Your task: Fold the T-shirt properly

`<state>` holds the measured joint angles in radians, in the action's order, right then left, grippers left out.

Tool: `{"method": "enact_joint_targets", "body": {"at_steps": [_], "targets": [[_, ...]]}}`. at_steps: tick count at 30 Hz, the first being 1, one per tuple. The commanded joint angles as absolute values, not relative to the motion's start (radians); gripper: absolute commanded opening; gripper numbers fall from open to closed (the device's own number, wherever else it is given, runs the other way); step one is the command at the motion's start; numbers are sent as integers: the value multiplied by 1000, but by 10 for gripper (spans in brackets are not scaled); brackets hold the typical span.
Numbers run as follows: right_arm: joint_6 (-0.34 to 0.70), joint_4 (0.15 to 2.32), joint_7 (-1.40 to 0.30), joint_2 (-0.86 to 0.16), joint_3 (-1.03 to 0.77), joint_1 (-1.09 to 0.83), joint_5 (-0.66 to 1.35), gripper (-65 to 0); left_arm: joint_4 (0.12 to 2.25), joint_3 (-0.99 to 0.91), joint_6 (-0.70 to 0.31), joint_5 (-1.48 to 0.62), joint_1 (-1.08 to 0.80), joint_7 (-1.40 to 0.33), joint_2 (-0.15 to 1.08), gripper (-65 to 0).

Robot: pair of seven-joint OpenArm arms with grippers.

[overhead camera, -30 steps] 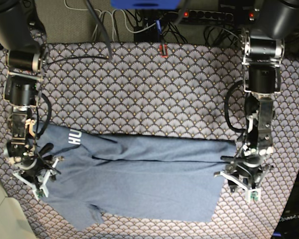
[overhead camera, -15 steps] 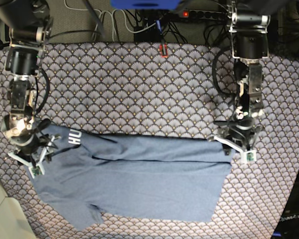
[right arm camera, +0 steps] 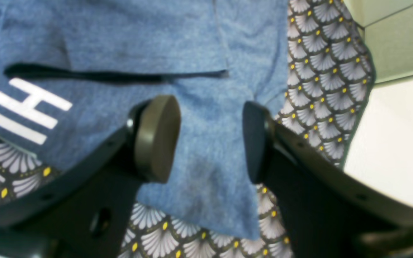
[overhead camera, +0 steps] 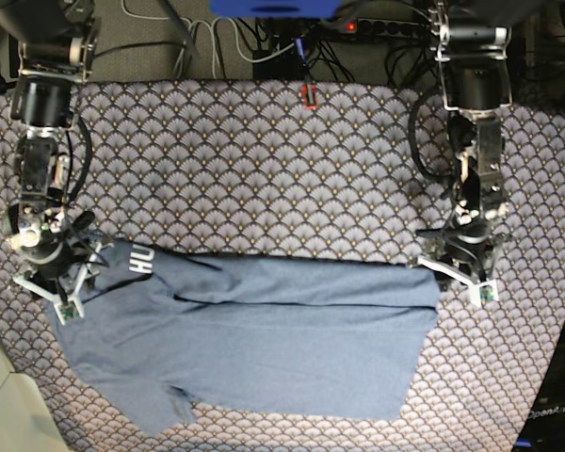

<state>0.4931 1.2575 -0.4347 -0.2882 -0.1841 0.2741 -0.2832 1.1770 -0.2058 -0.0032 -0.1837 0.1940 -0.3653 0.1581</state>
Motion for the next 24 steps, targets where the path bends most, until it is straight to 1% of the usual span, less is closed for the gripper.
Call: {"method": "enact_joint_targets", "body": {"at_steps": [1,4,5,7,11,13,16,21,24], "targets": [[486,1282,-423,-303,-189,302,-278,-329,1191,-203,-5,-183,219,-343,170,-425],[487,1285,-432,-303,-189,302,-278,-329,1191,-202,-5,-182,220,-344,170,-421],[487,1285,-432,-303,-189,302,-278,-329,1191,-202,-5,-182,225,-344,170,-406],[487,1285,-432,-303,-189,298,-278,-329,1187,-202,-5,-182,232,-344,170,-351],[487,1287,-427,-305,-189,277,-278,-329,1168,-202,-5,-182,243,-343,170,-213],[487,1287,-429,-305,-189,275,-278,-329,1165,-202,-5,-182,246,-343,170,-181],[487,1287,-429,-305,-189,275,-278,-329,1133,-202,-5,-182,266,-343,170,-178],[487,1287,-429,-305,-214,275,-278,-329,1012,-202,-5,-182,321,-343,168,-178],[487,1287,-429,-305,-231,275,-278,-329,1001,-202,-5,-182,329,-343,163,-178]]}}
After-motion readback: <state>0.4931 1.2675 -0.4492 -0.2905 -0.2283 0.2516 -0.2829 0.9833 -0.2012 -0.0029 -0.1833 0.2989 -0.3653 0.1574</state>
